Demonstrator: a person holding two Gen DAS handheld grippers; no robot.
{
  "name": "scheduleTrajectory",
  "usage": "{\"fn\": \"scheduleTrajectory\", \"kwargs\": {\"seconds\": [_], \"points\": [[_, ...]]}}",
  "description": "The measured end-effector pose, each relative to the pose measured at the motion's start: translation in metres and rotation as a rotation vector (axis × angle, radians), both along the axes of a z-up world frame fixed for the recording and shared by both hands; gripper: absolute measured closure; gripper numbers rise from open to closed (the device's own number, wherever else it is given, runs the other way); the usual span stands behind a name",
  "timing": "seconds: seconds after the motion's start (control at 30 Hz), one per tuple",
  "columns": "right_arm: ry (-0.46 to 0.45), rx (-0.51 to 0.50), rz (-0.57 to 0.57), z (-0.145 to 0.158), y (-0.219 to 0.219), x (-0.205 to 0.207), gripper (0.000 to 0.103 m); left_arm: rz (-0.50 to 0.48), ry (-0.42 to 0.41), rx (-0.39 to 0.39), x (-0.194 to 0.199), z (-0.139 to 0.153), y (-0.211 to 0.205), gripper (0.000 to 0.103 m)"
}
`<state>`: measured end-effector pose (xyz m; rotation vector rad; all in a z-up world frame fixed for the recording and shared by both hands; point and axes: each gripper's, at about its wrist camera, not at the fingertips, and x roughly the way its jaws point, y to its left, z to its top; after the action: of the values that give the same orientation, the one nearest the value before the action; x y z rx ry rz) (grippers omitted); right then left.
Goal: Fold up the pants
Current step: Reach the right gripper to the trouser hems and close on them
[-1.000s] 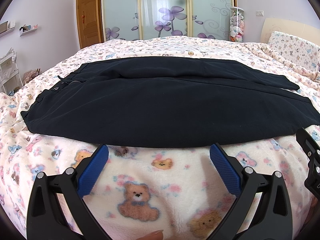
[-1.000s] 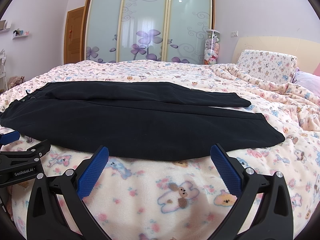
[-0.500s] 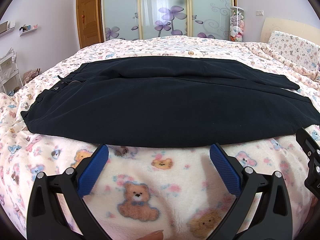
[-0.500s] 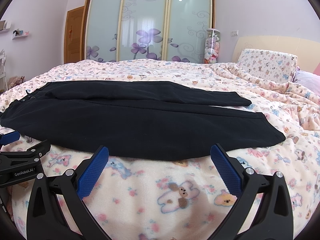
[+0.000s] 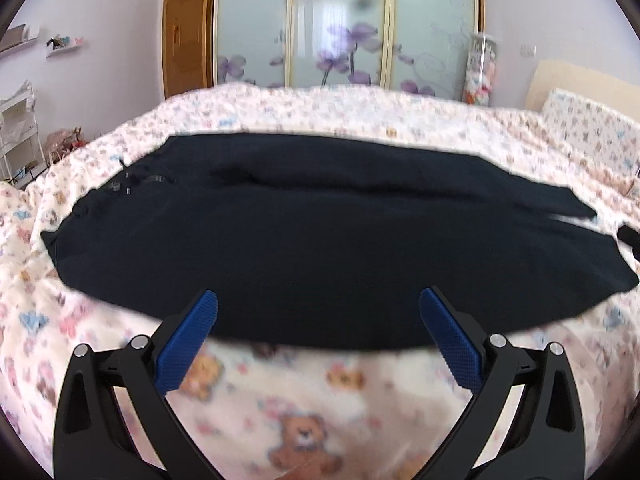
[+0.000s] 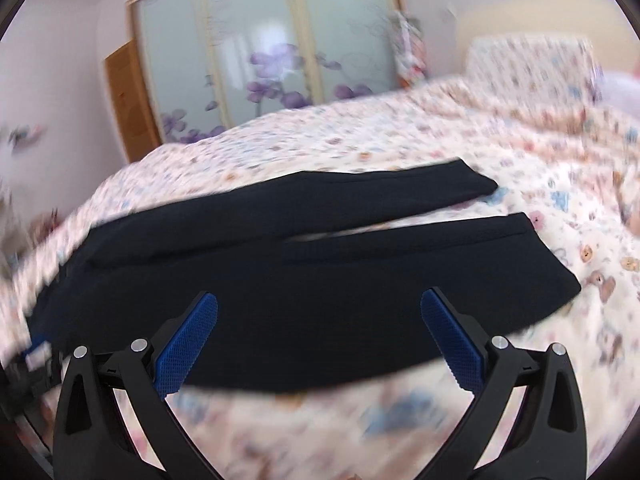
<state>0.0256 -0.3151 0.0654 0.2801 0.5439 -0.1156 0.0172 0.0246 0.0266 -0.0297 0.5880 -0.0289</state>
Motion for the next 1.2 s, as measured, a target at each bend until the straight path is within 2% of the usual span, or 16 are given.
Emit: {"fn": "scheduleTrajectory", "kwargs": {"seconds": [0.07,0.17,0.3,0.43,0.53,0.67,0.8,0.87,0.9,0.93,0.97,1.0,1.07,1.2], "points": [[0.009,0.091,-0.029,0.013,-0.031,0.023,0.001,0.0,-0.031,-0.011,-0.003,-0.004,0.002,0.002],[-0.003,0.222,-0.1,0.035,-0.09,0.067,0.001,-0.004,-0.014,-0.013,-0.002,-0.01,0.0,0.002],[0.003,0.297,-0.178,0.043,-0.156,0.13,0.004,-0.061,0.024,-0.021,0.005,-0.014,-0.002,0.002],[0.074,0.308,-0.266,0.024,-0.201,0.182,0.027,-0.106,0.044,-0.029,0.007,-0.018,-0.005,0.002],[0.123,0.28,-0.319,0.005,-0.226,0.214,0.036,-0.139,0.038,-0.033,0.004,-0.019,-0.008,0.002],[0.151,0.261,-0.352,-0.017,-0.25,0.243,0.045,-0.192,0.073,-0.026,0.009,-0.024,-0.015,0.002],[0.222,0.218,-0.371,-0.035,-0.254,0.261,0.046,-0.213,0.094,-0.038,0.013,-0.026,-0.015,0.002],[0.25,0.213,-0.367,-0.046,-0.254,0.266,0.055,-0.214,0.103,-0.048,0.015,-0.027,-0.014,0.002],[0.26,0.193,-0.37,-0.051,-0.252,0.267,0.064,-0.215,0.108,-0.055,0.015,-0.028,-0.014,0.002],[0.263,0.172,-0.374,-0.052,-0.251,0.266,0.08,-0.216,0.112,-0.062,0.016,-0.028,-0.013,0.002],[0.257,0.15,-0.37,-0.053,-0.249,0.264,0.088,-0.217,0.113,-0.068,0.016,-0.029,-0.013,0.002],[0.225,0.159,-0.357,-0.051,-0.249,0.255,0.092,-0.22,0.114,-0.077,0.016,-0.029,-0.012,0.002],[0.16,0.204,-0.327,-0.045,-0.251,0.243,0.093,-0.226,0.117,-0.091,0.016,-0.028,-0.01,0.002],[-0.004,0.22,-0.175,-0.016,-0.235,0.203,0.094,-0.238,0.13,-0.112,0.017,-0.029,-0.009,0.002]]}}
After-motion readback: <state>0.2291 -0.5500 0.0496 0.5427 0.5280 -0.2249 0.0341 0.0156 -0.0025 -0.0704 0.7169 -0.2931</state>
